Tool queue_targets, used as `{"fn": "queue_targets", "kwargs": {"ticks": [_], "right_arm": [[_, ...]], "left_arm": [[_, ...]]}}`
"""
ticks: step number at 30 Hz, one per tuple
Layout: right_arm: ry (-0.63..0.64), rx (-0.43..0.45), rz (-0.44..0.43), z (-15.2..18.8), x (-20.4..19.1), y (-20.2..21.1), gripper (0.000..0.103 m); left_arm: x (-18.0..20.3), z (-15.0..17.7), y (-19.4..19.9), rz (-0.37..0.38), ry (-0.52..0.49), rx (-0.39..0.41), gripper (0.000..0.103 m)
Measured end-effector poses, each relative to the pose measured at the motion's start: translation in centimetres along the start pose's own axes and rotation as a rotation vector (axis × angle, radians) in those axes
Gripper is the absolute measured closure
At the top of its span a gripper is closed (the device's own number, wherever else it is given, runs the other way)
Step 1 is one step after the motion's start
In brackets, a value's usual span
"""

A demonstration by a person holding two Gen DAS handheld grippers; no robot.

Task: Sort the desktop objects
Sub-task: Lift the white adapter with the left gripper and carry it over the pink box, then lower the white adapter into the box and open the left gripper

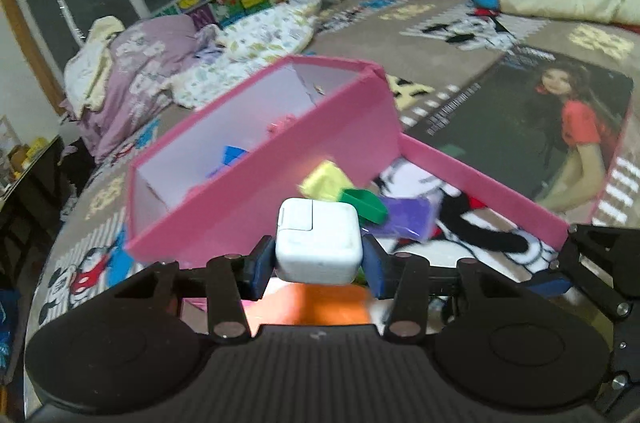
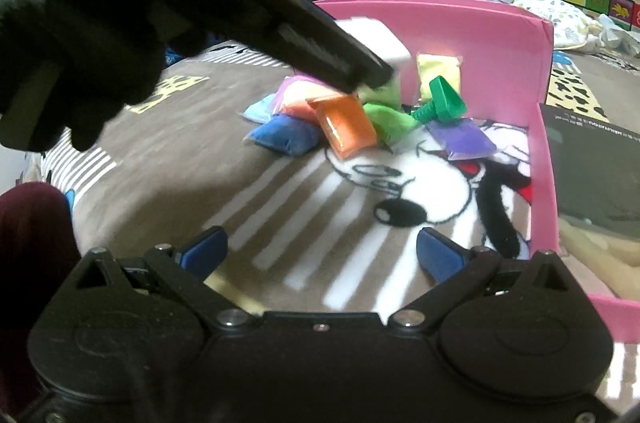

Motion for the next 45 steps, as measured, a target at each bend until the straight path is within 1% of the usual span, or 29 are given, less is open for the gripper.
{"fn": "queue_targets", "kwargs": {"ticks": [5,9,14,17,19,26,30,33,37,45], "right_arm": [[-0.009,-0.005,0.022,-0.5,0.1,-0.6,0.001],[-0.018,-0.025,0.051,-0.5,0.5,-1.1,0.001],[-0.048,-0.028,0.063,-0.5,1.5,-1.3,0.001],[-0.047,-0.043,0.061,-0.4,1.5,-1.7,0.001],[-0.045,-0.053,0.059,-0.3,1.5,-1.9,0.001],[-0.022,-0.068,0.064,-0.2,1.3,-2.4,0.0],[-0.015,-0.071,0.062,-0.2,1.3,-2.6,0.0],[-0.015,-0.071,0.058,-0.2,1.3,-2.7,0.0],[-0.005,-0.075,0.056,-0.2,1.2,-2.8,0.0],[0.013,-0.079,0.06,-0.2,1.0,-3.1,0.0]], "left_arm": [[-2.6,-1.6,0.5,-0.017,0.066,0.018,0.058],[-5.1,-3.2,0.3,-0.032,0.148,0.032,0.058],[-8.5,-5.4,-1.1,-0.054,0.261,0.033,0.058],[-10.2,-6.7,-2.6,-0.061,0.327,0.017,0.058],[-11.0,-7.4,-3.5,-0.068,0.354,0.004,0.058],[-12.7,-9.6,-7.0,-0.09,0.396,-0.043,0.058],[-12.9,-10.7,-8.8,-0.11,0.388,-0.063,0.058],[-13.2,-11.3,-10.3,-0.121,0.406,-0.083,0.058],[-13.7,-11.5,-12.7,-0.121,0.459,-0.139,0.058],[-13.9,-11.2,-16.7,-0.158,0.466,-0.244,0.058]]}}
Point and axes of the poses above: each gripper's, at about its wrist camera, not at the fingertips, and y roughly against the way its jaws point, x to its right, z to its underside, the point moved 7 cm from there along -y, roughly the way its jaws point, and after that the axes turned 12 degrees about y, right-handed, at the moved point
